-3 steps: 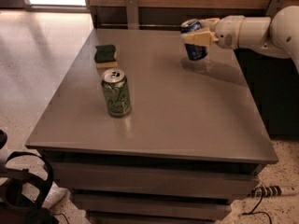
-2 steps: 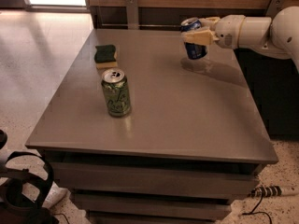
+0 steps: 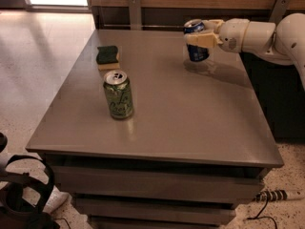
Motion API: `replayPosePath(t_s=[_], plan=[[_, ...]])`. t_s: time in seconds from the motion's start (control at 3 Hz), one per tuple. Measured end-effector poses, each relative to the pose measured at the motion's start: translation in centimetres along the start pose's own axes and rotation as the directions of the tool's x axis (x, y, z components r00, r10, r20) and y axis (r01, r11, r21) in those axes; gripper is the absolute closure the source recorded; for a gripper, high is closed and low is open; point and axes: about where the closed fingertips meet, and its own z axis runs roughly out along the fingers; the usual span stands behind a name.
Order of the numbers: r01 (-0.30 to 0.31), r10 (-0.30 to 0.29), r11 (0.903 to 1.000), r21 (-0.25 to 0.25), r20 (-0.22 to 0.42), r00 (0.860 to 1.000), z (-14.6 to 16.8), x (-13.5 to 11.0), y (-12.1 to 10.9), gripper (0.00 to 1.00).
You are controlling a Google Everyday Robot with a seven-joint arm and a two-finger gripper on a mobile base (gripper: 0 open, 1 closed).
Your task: Place pepsi can upright
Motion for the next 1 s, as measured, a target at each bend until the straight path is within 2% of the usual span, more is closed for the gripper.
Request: replayPosePath(t_s=[0.67,1.0], plan=[[-0.010,0.013,0.9983,-0.058,0.059,0.998,1.9,1.6,-0.3,1.00],[-0.024,0.029,0.9979,-0.060,0.088,0.996,2.0,2.8,-0.5,1.00]])
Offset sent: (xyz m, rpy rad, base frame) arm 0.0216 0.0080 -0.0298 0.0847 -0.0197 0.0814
